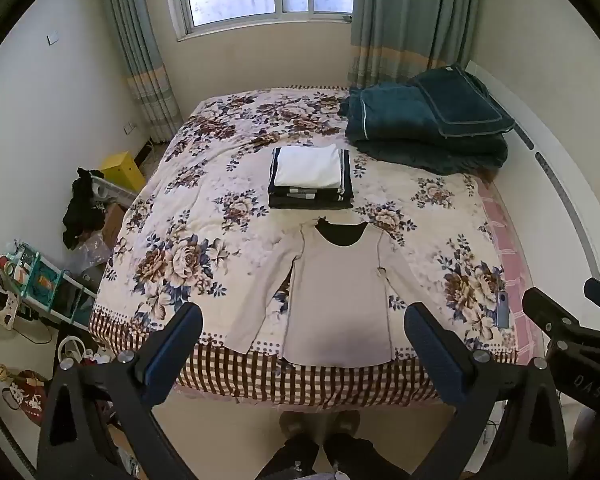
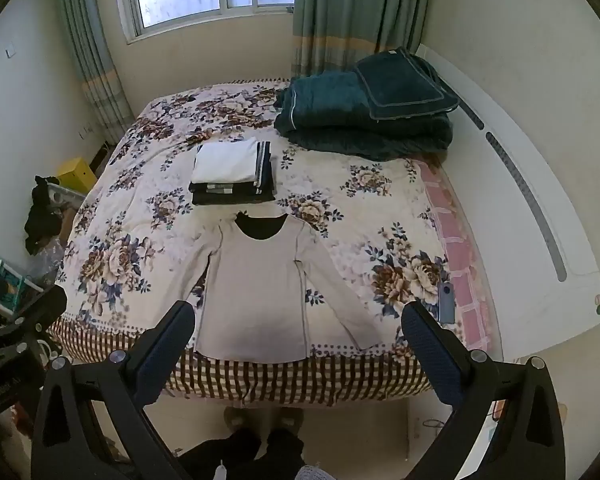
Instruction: Fold small clothes
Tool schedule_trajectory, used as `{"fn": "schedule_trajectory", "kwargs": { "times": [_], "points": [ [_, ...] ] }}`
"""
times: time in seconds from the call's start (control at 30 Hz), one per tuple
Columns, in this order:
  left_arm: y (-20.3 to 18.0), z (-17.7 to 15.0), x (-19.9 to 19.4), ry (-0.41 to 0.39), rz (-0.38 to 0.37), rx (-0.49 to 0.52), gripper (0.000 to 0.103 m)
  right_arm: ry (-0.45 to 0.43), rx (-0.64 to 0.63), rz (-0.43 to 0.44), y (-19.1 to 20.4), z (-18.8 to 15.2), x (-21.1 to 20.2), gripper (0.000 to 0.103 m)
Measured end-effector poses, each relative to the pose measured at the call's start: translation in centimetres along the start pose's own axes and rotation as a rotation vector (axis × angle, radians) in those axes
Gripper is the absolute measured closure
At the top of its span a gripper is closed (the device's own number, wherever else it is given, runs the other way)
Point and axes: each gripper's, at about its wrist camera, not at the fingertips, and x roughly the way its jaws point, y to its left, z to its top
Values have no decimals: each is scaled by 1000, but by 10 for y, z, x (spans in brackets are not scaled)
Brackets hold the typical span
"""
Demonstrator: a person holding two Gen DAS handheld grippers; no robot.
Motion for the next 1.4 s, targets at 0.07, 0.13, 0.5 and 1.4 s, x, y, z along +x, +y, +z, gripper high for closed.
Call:
{"fn": "schedule_trajectory", "kwargs": {
  "times": [0.07, 0.13, 0.5, 1.4],
  "points": [
    [0, 0, -1, -2, 1, -2, 0, -1, 4, 9, -1, 1, -1, 0],
    [-1, -1, -2, 0, 1, -2, 0, 3, 2, 3, 0, 1, -2, 0],
    [-3, 4, -6, -7, -13, -11, 0, -2, 3, 5, 0, 4, -4, 0],
    [3, 18, -15, -38, -33, -35, 0, -22, 2, 9, -2, 20, -16, 0]
  ]
}}
